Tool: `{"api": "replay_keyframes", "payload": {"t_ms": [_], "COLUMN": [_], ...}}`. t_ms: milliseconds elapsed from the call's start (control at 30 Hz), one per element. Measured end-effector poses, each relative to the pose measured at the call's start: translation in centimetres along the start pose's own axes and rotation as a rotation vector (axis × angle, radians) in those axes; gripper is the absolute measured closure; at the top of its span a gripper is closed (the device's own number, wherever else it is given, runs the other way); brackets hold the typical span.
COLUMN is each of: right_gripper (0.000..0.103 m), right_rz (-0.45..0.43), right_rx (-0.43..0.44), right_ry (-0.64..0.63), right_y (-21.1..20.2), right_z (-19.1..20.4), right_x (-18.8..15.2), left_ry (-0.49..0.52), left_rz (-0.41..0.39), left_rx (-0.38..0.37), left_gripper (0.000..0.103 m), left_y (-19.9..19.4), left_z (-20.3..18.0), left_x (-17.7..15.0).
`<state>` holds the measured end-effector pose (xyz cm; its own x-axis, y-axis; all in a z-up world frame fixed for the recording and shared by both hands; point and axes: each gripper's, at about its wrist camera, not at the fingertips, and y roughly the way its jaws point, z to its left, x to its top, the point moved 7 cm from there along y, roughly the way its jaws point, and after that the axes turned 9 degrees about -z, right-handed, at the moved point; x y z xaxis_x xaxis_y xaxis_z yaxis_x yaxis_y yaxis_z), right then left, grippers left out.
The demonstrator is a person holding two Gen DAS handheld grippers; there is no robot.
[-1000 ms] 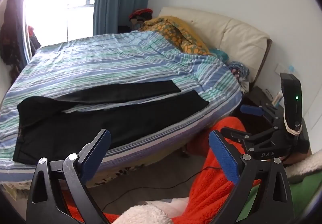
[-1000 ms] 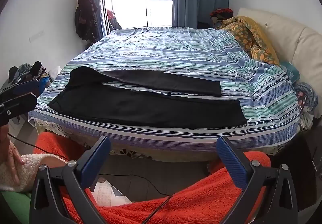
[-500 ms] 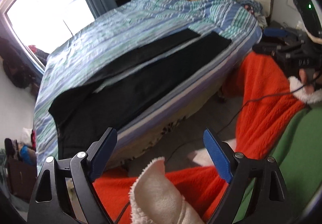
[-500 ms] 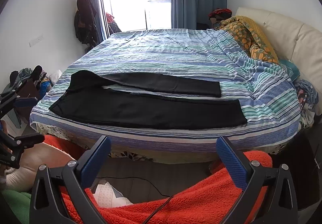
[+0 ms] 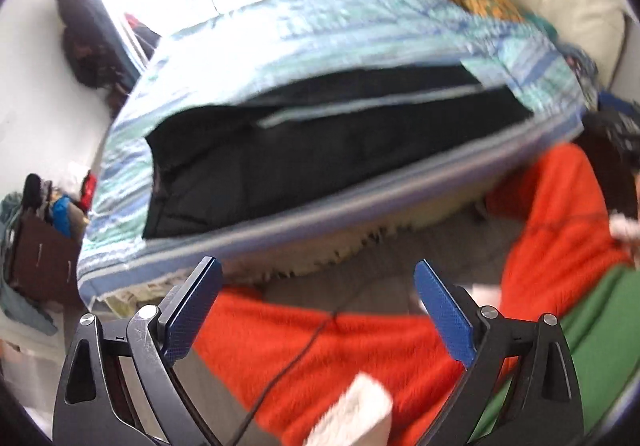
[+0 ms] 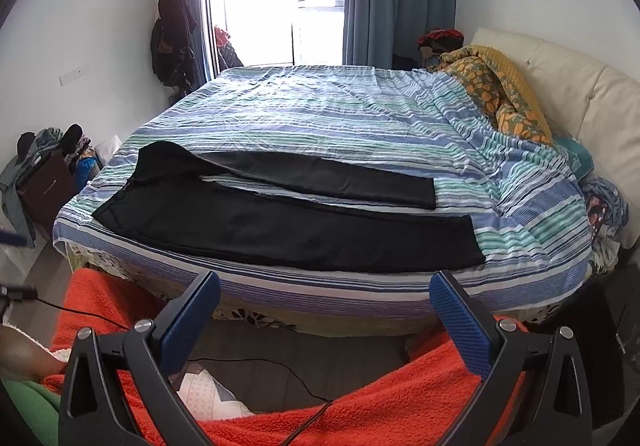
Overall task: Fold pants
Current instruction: 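Move both tools toward the black trousers on the bed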
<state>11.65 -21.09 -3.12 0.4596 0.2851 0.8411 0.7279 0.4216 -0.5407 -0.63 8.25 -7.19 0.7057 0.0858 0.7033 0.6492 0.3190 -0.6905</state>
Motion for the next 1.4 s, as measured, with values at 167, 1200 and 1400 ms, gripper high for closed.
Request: {"api": "replay_keyframes", "payload": {"t_ms": [167,1200,1400], "right_gripper": [0.000,0.000,0.000], "right_rz": [-0.029,0.063,0.061], "right_rx": [-0.061,-0.003,-0.008], "right_ry": [-0.156,-0.016,-0.019], "right_y": [-0.1,1.7,1.7], "right_z": [-0.7,1.6,1.9], "right_x": [2.9,-2.1,-2.0], "left_ry": [-0.242,-0.275,-0.262], "left_rz": [-0.126,-0.008,-0.007], "left_rx": [0.033,0.264,0.254], "left_gripper": [0.005,0.004,0.004], "left_y": [1.7,2.6,2.6], "left_z": [1.3,0.3,0.3], "left_x": [4.6,-1.1,-0.7]}}
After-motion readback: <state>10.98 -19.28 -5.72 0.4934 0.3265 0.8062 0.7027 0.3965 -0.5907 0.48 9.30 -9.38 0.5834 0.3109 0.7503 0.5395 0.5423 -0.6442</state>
